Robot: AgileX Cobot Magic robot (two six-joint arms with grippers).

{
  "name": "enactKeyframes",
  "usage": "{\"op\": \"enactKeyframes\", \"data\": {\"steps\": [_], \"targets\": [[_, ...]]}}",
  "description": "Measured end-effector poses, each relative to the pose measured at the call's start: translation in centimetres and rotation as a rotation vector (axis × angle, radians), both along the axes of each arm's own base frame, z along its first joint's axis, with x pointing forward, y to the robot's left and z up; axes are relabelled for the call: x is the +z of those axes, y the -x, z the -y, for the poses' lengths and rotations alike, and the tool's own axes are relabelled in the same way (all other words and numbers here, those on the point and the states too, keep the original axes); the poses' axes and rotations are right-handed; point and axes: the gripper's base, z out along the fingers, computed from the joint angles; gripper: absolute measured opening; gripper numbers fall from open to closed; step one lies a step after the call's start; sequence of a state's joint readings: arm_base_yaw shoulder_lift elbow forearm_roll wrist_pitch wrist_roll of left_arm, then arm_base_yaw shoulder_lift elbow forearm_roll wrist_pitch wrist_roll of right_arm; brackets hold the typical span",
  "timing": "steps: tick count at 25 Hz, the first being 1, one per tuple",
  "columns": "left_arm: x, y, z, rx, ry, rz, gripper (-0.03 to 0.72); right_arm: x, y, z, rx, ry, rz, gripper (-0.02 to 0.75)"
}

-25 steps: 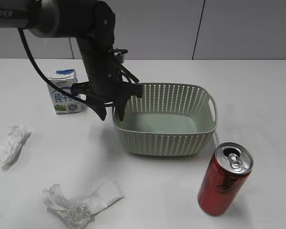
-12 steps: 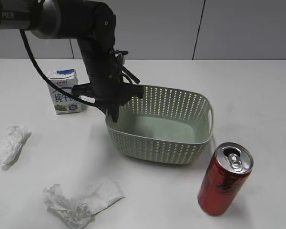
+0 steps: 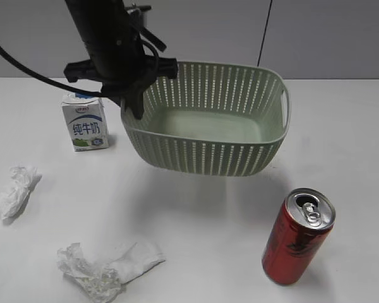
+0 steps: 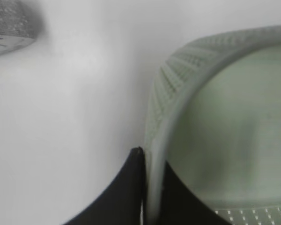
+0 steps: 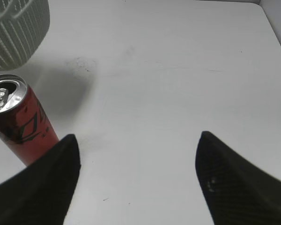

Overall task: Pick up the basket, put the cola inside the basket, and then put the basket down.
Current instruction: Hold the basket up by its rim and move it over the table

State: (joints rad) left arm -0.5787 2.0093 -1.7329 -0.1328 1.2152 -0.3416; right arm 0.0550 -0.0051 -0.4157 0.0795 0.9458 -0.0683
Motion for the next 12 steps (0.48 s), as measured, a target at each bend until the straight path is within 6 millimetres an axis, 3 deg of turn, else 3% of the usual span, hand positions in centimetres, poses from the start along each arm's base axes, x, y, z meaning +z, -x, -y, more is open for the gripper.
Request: {"op": "enactKeyframes", "data": {"steps": [6,9,12], "targets": [[5.0,2.0,-1.6,-0.004,0.036,0.110,-0.004,0.0,0.0,0.0,0.000,0.000,0.000,0.583],[6.2,3.9,-3.1,-0.001,0.034,0.120,-0.004,0.0,0.0,0.0,0.000,0.000,0.000,0.583],[6.0,6.1,-5.2,0.025,0.041,0.096,-0.004,0.0,0.0,0.0,0.000,0.000,0.000,0.583]]}}
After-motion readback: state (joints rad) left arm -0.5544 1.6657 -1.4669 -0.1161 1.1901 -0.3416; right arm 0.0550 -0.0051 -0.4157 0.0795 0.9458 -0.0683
